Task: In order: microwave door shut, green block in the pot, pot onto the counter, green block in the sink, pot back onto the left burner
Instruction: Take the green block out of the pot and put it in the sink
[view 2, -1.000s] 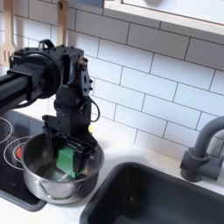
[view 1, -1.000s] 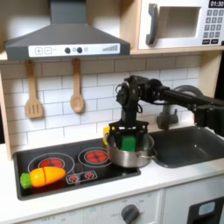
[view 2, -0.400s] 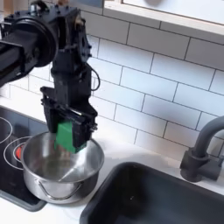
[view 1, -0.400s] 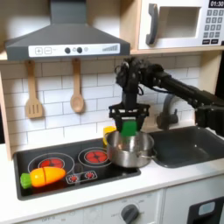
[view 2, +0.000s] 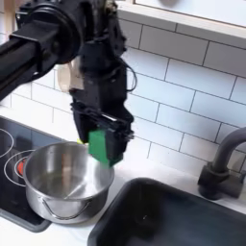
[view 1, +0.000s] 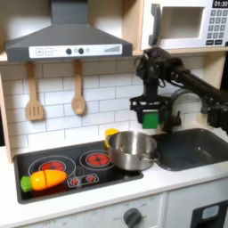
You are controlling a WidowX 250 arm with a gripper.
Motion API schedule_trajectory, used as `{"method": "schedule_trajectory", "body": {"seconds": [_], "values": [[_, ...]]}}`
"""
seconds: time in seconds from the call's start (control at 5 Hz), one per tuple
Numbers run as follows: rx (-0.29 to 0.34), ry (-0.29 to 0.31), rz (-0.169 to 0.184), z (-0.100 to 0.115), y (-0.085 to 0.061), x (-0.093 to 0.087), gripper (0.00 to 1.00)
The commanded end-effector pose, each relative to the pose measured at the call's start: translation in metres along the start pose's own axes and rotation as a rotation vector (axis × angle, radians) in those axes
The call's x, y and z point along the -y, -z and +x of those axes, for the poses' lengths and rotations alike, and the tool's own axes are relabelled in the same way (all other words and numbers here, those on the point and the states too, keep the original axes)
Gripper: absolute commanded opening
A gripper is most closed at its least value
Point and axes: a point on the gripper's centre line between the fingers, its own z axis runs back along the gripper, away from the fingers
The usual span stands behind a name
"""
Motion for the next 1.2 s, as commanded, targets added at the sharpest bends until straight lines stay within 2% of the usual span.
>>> {"method": "schedule_trajectory", "body": {"seconds": [0.0, 0.2, 0.4, 0.6, 0.8, 1.0], "values": [[-0.005, 0.114, -0.072, 0.010, 0.016, 0.052, 0.00], [-0.011, 0.150, -0.083, 0.009, 0.027, 0.067, 0.00], [-0.040, 0.171, -0.100, 0.006, 0.044, 0.072, 0.00], [-0.064, 0.198, -0.109, 0.008, 0.052, 0.072, 0.00], [-0.068, 0.177, -0.115, 0.005, 0.055, 0.066, 1.00], [-0.055, 0.196, -0.110, 0.002, 0.050, 0.064, 1.00]]}}
